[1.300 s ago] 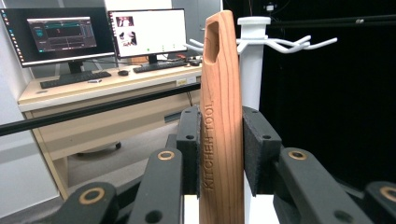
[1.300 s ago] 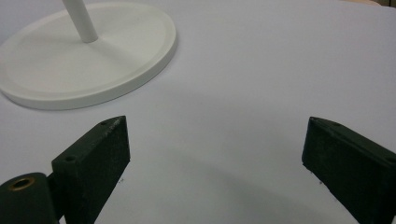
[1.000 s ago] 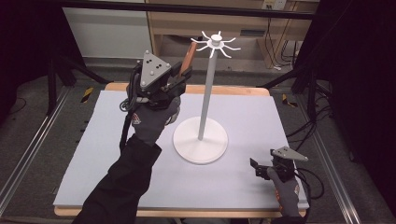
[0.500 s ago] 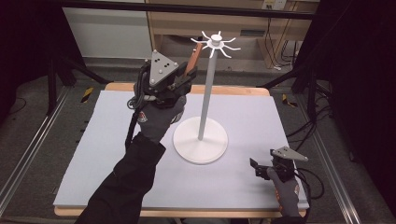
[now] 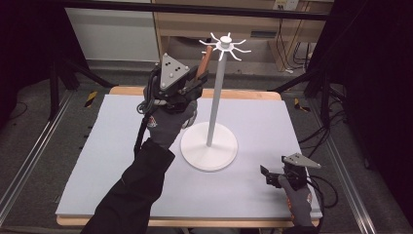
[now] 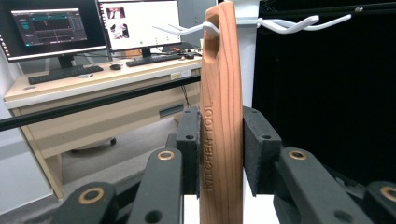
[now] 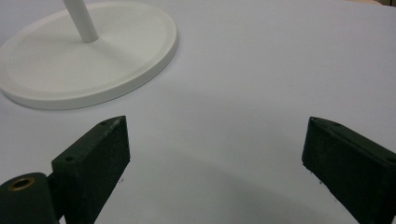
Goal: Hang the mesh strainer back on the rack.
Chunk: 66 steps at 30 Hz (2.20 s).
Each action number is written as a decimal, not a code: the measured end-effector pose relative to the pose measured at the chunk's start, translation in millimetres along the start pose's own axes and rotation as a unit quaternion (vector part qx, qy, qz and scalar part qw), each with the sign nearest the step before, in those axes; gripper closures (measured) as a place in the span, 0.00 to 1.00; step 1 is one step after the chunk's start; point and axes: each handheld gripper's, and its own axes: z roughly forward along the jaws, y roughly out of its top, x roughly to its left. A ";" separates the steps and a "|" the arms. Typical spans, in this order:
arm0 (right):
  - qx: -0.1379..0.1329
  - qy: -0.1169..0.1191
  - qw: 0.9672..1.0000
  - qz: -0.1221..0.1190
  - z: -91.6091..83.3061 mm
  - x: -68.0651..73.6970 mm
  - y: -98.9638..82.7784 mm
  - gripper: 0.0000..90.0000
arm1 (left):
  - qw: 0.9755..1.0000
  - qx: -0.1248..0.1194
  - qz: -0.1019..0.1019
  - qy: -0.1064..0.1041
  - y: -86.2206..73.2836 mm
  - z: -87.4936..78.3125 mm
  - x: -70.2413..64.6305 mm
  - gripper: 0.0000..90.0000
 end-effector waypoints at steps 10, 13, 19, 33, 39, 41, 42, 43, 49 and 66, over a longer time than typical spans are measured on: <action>0.003 -0.001 1.000 -0.002 -0.1 -0.7 -0.1 0.09 | 1.000 0.000 0.006 -0.010 -3.3 -7.5 5.2 0.58; 0.002 -0.001 1.000 -0.001 -0.2 -0.6 0.0 0.09 | 1.000 -0.001 0.006 -0.011 -5.1 -10.8 6.7 0.54; 0.003 -0.003 1.000 -0.002 0.2 -0.9 0.0 0.09 | 1.000 0.014 0.003 -0.024 -14.9 -24.7 13.9 0.50; 0.008 -0.004 1.000 0.000 0.7 -0.5 -0.2 0.08 | 0.998 0.053 -0.001 -0.033 -59.9 -53.5 35.1 0.45; 0.007 -0.006 1.000 0.000 0.3 -1.1 -0.3 0.08 | 0.997 0.071 -0.016 -0.028 -88.1 -63.2 44.2 0.44; 0.009 -0.005 1.000 0.000 0.5 -1.1 -0.4 0.08 | 0.996 0.083 -0.023 -0.026 -104.3 -67.0 48.4 0.43; 0.009 -0.005 1.000 0.000 0.5 -1.1 -0.4 0.08 | 0.996 0.083 -0.023 -0.026 -104.3 -67.0 48.4 0.43; 0.009 -0.006 1.000 -0.005 0.8 -1.4 -0.7 0.08 | 0.996 0.086 -0.027 -0.025 -109.9 -68.3 50.2 0.43; 0.012 -0.007 1.000 -0.002 0.5 -1.6 -1.1 0.08 | 0.992 0.118 -0.048 -0.011 -150.1 -76.8 63.3 0.42; 0.030 -0.012 0.999 -0.009 4.9 -1.4 -4.8 0.08 | 0.971 0.214 -0.086 0.060 -250.0 -108.0 109.7 0.39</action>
